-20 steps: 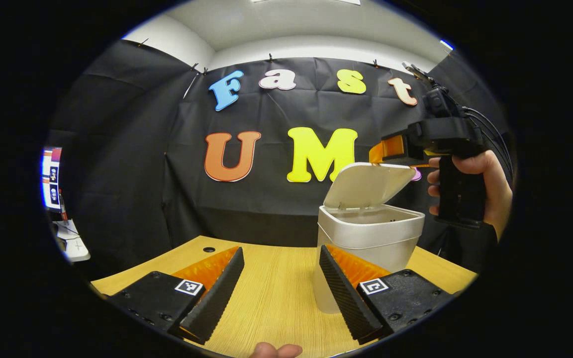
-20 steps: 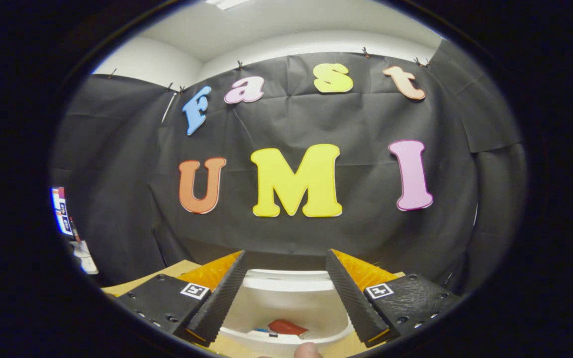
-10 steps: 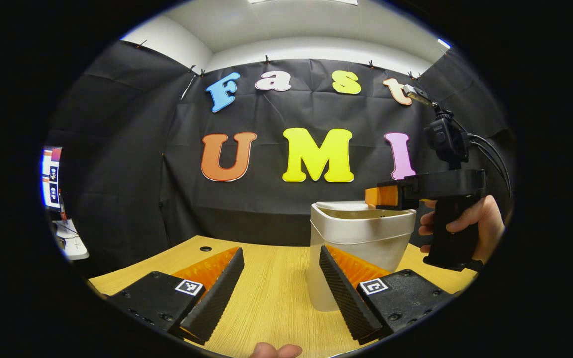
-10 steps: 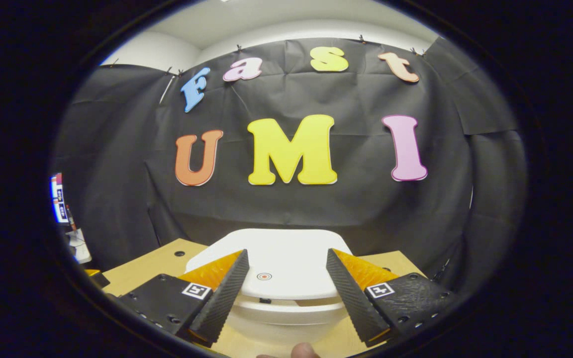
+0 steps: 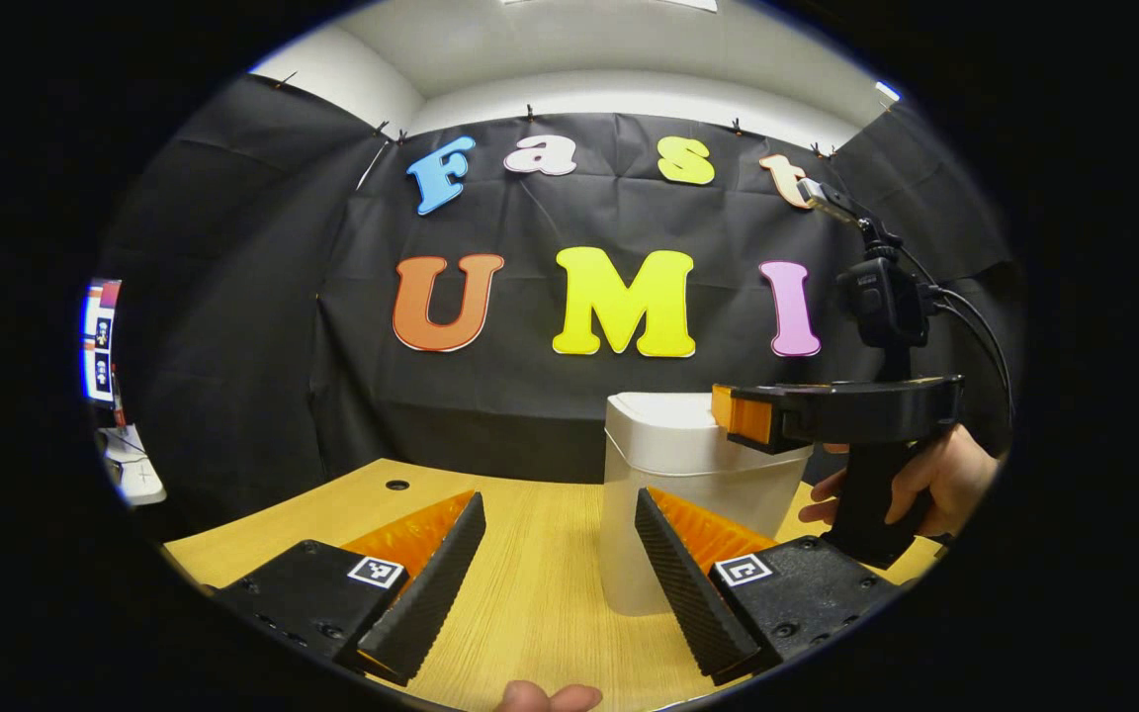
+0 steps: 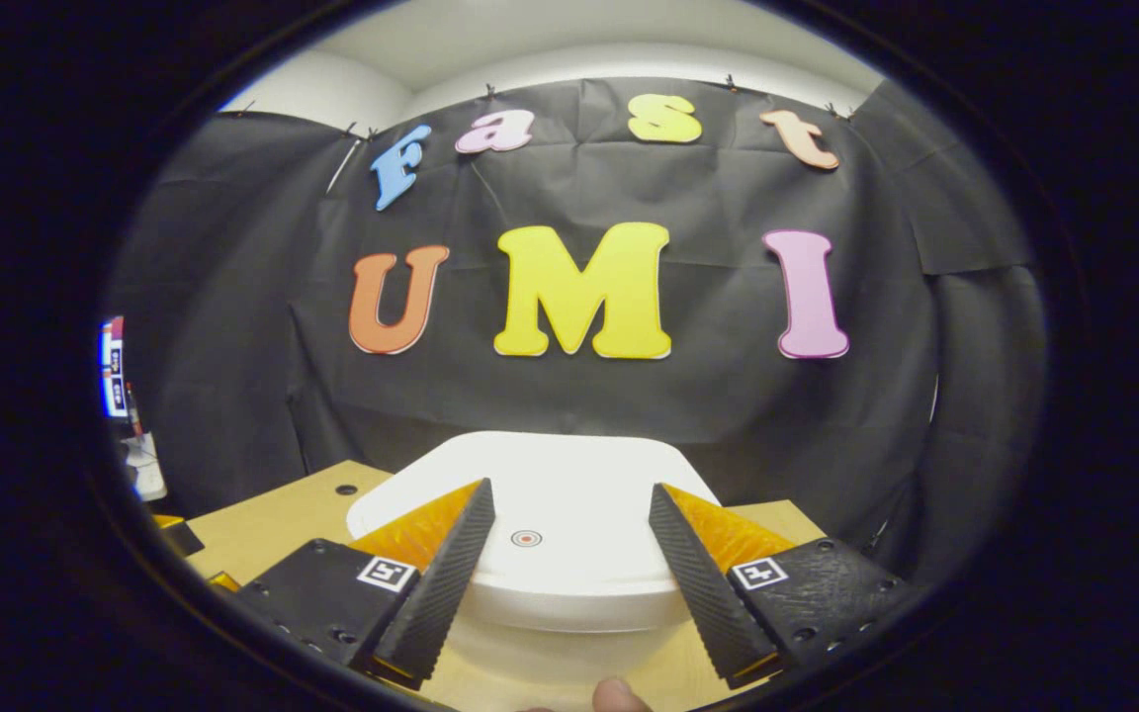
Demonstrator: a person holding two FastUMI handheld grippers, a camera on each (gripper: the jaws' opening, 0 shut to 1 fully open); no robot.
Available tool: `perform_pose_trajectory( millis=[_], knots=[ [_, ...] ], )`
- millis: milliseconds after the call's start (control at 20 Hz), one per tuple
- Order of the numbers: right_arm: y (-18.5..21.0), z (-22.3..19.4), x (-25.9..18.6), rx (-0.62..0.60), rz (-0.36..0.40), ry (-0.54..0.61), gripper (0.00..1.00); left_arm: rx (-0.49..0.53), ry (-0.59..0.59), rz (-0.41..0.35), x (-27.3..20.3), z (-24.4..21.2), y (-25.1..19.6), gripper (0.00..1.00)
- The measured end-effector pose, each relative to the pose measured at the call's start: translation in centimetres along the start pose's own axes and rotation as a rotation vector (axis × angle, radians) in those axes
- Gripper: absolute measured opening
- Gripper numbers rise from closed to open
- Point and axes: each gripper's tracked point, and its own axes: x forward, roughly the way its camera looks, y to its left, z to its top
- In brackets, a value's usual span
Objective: Press the lid of the desktop garbage bin to open it, pick up the crumpled paper on the desktop and throw it into the bin, then pick up the pop can on the desktop and drop it into the bin, and finally close the garbage bin lid.
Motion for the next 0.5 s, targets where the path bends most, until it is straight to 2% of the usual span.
perform_pose_trajectory(
  millis=[50,100,200,500],
  knots=[
    [0.0,0.0,-0.1,-0.003,0.000,-0.007,0.98,-0.017,0.013,-0.011,0.0,-0.6,-0.4,0.98],
    [0.0,0.3,0.0,0.002,-0.002,-0.023,1.00,-0.028,0.022,-0.016,0.0,-0.7,-0.5,0.98],
    [-0.1,1.2,-0.1,0.016,-0.005,-0.053,0.96,-0.030,0.018,-0.014,-0.3,-0.4,-0.5,0.98],
    [-1.2,3.1,-1.2,0.064,-0.026,-0.128,0.97,0.001,0.001,0.014,-0.2,0.2,-0.2,0.98]
  ],
)
